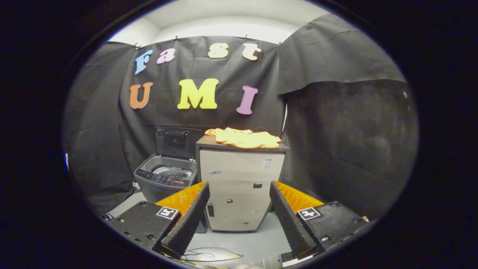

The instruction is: Put the clothes into the washing machine and then close the washing machine lid.

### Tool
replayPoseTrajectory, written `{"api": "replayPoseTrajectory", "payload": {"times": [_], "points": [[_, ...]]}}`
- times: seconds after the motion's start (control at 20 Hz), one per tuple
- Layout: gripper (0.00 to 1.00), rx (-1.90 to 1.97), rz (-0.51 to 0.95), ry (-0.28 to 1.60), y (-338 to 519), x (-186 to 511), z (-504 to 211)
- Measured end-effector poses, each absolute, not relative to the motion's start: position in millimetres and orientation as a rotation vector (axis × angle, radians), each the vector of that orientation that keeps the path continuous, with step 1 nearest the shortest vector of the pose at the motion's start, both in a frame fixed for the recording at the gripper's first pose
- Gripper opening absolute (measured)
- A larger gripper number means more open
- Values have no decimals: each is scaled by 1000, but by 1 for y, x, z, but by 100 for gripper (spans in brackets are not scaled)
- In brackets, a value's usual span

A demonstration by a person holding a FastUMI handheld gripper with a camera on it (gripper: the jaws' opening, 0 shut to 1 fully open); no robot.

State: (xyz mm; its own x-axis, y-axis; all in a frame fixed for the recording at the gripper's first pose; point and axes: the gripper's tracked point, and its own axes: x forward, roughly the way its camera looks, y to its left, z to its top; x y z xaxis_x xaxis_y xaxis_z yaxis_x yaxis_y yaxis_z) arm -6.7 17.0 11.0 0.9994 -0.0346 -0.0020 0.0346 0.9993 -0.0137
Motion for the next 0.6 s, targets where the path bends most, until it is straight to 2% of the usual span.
{"api": "replayPoseTrajectory", "payload": {"times": [0.35,0.6], "points": [[100,19,-44,-4,20,10,50],[100,32,-37,-36,10,48,100]]}}
